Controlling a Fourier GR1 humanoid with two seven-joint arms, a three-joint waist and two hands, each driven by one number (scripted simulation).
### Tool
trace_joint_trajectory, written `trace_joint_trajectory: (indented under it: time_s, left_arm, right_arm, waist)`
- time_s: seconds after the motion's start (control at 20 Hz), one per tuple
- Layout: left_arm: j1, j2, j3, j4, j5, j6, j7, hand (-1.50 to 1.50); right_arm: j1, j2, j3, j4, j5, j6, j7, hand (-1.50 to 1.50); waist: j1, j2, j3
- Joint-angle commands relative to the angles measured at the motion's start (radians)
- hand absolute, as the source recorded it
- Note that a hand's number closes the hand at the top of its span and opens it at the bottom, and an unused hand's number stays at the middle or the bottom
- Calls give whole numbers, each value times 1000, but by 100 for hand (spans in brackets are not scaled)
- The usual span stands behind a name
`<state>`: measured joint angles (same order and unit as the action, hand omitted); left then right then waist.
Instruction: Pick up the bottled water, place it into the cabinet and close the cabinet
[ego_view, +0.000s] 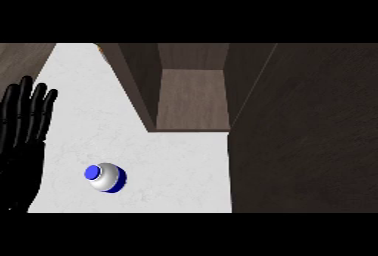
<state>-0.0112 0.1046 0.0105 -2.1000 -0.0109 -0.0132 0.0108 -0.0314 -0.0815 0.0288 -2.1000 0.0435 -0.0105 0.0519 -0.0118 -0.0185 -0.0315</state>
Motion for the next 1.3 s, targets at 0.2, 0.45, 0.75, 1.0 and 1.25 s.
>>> trace_joint_trajectory:
  time_s: [0.2,0.45,0.75,1.0,1.25]
  left_arm:
    - [206,41,40,-171,144,-130,-43,-150]
    - [279,4,1,-126,242,-122,140,-150]
    - [492,-20,-51,-351,227,-133,184,-150]
    - [568,-40,-50,-326,187,-154,139,-150]
    - [534,-43,-24,-250,159,-161,96,-150]
  right_arm:
    - [204,-5,-30,-180,-111,68,-81,-150]
    - [286,12,86,-241,-191,91,177,-150]
    - [391,7,75,-324,-233,109,191,-150]
    - [544,24,108,-415,-217,132,154,-150]
    - [651,31,184,-486,-177,158,127,-150]
  waist:
    - [15,12,32]
    - [10,12,31]
    - [19,14,32]
    - [11,14,32]
    - [4,15,31]
